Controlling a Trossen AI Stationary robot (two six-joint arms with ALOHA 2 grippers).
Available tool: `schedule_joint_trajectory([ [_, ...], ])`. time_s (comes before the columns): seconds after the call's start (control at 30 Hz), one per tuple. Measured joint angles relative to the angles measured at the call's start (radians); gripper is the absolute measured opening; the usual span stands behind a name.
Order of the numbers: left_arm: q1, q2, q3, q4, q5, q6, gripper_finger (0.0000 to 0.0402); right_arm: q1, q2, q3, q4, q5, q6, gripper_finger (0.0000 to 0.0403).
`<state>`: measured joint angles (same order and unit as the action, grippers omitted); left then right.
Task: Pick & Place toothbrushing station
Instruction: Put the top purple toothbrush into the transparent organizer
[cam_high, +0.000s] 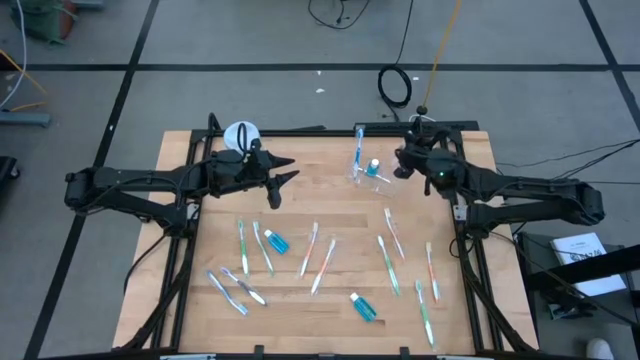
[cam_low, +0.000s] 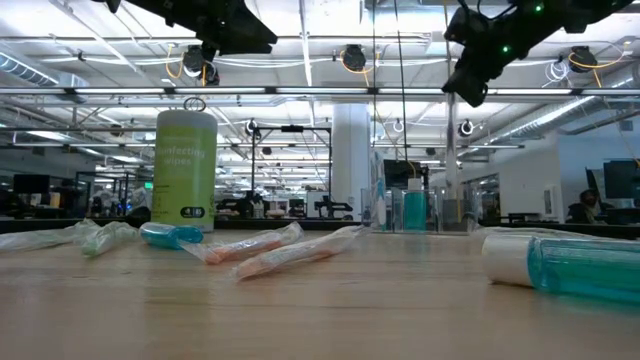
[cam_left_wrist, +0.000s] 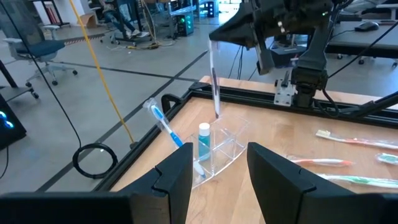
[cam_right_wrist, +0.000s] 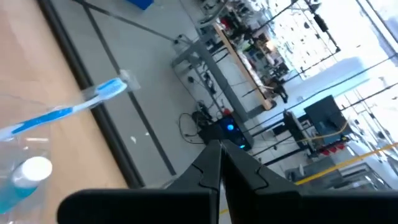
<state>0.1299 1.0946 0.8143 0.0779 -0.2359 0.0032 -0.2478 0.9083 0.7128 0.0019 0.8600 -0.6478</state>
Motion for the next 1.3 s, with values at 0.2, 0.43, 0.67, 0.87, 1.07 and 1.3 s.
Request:
schedule_joint_trajectory([
  [0.2,0.000,0.000,0.000,-0.001,0.000,0.000,0.0159,0.007,0.011,0.000,-0.010,0.002,0.036,0.0000],
  [0.43,0.000,0.000,0.000,-0.001,0.000,0.000,0.0159,0.007,0.012,0.000,-0.029,0.004,0.063,0.0000],
  [0.67,0.000,0.000,0.000,-0.001,0.001,0.000,0.0159,0.007,-0.005,0.000,0.077,0.003,0.008,0.0000],
  [0.87,0.000,0.000,0.000,-0.001,0.001,0.000,0.0159,0.026,-0.007,0.000,-0.039,0.000,0.045,0.0000],
  [1.07,0.000,0.000,0.000,-0.001,0.001,0.001,0.0159,0.041,-0.007,0.000,-0.046,0.000,0.092,0.0000],
  [1.3,0.000,0.000,0.000,-0.001,0.000,0.001,0.0159,0.040,-0.006,0.000,-0.221,-0.003,0.261,0.0000],
])
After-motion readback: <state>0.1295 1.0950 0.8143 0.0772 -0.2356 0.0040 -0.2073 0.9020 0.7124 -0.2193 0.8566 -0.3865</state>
